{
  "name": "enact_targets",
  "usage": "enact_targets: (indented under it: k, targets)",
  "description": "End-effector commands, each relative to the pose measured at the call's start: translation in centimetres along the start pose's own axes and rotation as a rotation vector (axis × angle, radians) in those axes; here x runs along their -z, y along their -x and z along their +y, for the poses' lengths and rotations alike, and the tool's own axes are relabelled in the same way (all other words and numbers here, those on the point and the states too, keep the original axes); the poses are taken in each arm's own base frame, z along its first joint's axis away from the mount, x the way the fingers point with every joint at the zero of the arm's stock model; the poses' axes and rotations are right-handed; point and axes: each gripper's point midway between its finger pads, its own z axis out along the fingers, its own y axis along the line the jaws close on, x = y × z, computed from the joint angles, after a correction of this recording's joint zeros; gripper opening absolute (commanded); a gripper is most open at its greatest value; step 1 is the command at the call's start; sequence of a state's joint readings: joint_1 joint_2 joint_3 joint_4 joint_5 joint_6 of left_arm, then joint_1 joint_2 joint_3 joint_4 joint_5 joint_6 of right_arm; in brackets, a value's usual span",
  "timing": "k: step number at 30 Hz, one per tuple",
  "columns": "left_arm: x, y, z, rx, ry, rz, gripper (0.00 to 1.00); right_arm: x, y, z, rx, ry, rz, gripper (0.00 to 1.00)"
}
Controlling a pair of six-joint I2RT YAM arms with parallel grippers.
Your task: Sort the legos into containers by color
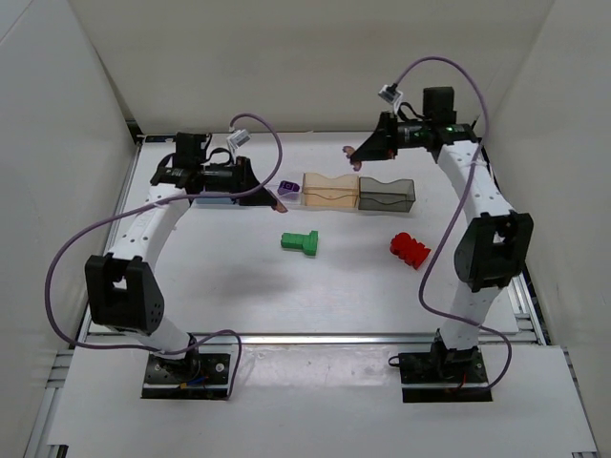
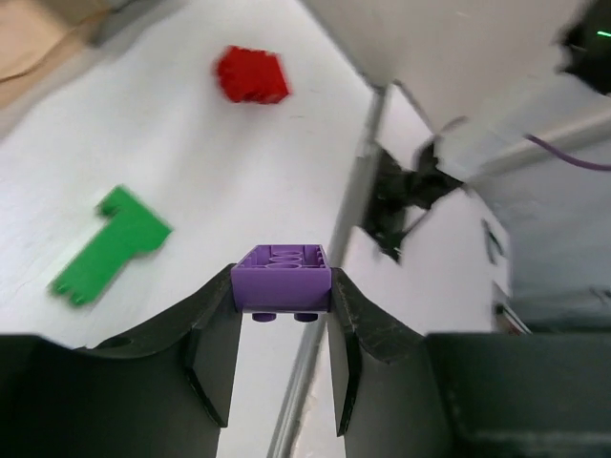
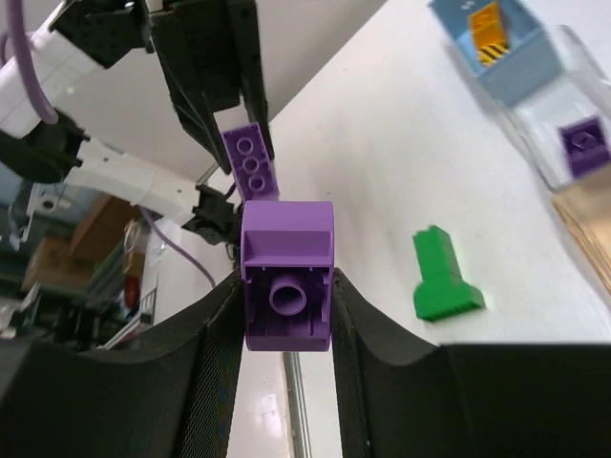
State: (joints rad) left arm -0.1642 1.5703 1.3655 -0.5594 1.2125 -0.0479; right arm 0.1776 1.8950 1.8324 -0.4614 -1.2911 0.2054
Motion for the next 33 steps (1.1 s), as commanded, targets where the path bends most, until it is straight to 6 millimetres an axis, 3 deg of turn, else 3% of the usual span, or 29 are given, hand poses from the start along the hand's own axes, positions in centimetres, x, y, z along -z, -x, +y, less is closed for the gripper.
enact_targets:
  k: [1,3,4,6,8,10,11,12,14,15,16,27,33]
  targets:
    - [2.0,2.1,1.1,-0.153,0.282,-0.089,0.10,2.2,0.1,1.9,0.103,-0.078,-0.026,0.00]
    - [2.5,2.5,3.2,-0.165,0.466,-0.126,0.10,3.4,0.0,1.7,0.117,-0.162,-0.041,0.00]
    - [3.4,3.3,4.8,-0.186,0.599,-0.158,0.10,3.9,0.0,0.5,0.126,-0.253,-0.044,0.00]
    - [3.3,4.6,5.7,-0.210,0.700,-0.191,0.10,4.7,-0.2,0.1,0.178,-0.353,-0.041,0.00]
    - [3.9,5.3,8.7,-0.176,0.874,-0.200,0.10,5.6,-0.2,-1.2,0.181,-0.479,-0.048,0.00]
    - [4.1,6.6,9.8,-0.109,0.986,-0.253,0.10,6.2,-0.3,-1.6,0.182,-0.551,-0.057,0.00]
    - [4.5,6.3,12.0,-0.079,1.078,-0.246,0.10,6.8,-0.2,-2.2,0.178,-0.611,-0.068,0.00]
    - [4.3,7.3,12.0,-0.087,1.086,-0.266,0.10,7.1,-0.1,-2.1,0.172,-0.645,-0.080,0.00]
    - [4.5,7.1,14.3,-0.070,1.202,-0.258,0.10,7.6,-0.4,-2.8,0.139,-0.705,-0.097,0.00]
    - [4.0,7.6,14.3,-0.077,1.219,-0.238,0.10,8.1,-0.3,-3.1,0.130,-0.754,-0.112,0.00]
    - [3.7,6.7,16.2,-0.055,1.265,-0.191,0.10,8.4,-0.4,-3.7,0.125,-0.798,-0.118,0.00]
    - [0.7,5.6,21.0,-0.003,1.274,-0.082,0.10,7.6,0.0,-3.7,0.128,-0.832,-0.134,0.00]
    - [-0.4,5.5,22.6,-0.003,1.246,-0.063,0.10,7.5,0.2,-4.0,0.134,-0.827,-0.125,0.00]
